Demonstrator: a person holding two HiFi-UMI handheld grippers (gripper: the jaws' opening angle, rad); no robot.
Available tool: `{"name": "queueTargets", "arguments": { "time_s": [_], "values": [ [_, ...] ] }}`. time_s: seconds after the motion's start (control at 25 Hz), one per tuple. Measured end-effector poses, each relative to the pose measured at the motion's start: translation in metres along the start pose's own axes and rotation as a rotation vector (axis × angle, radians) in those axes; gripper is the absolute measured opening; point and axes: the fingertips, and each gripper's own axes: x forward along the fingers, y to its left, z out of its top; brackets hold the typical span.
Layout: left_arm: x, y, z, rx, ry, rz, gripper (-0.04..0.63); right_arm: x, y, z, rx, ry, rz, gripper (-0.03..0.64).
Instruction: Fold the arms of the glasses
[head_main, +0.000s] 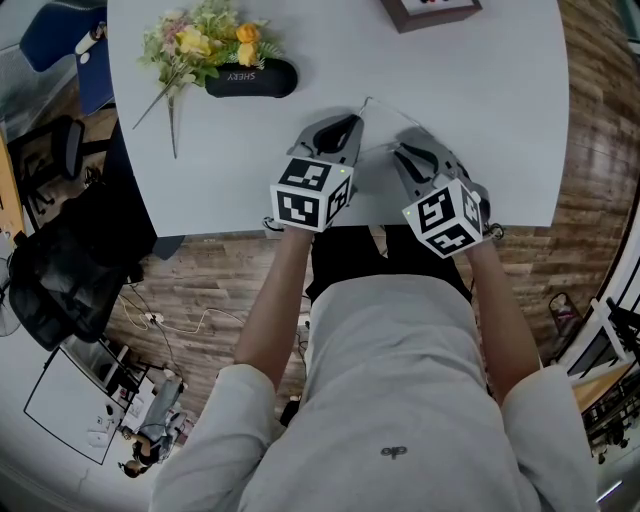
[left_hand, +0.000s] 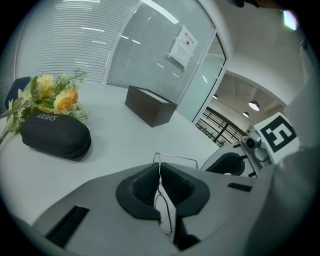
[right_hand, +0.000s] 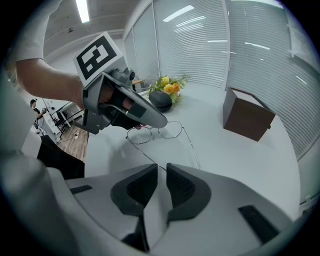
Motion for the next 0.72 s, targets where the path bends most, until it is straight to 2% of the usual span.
{"name": "queueTargets", "arguments": {
  "time_s": [0.72],
  "values": [
    [0.000, -0.004, -0.003, -0.021, 0.007, -0.020, 0.027, 0.018, -0.013, 0.023, 0.029, -0.025, -0.038, 0.051]
  ]
}}
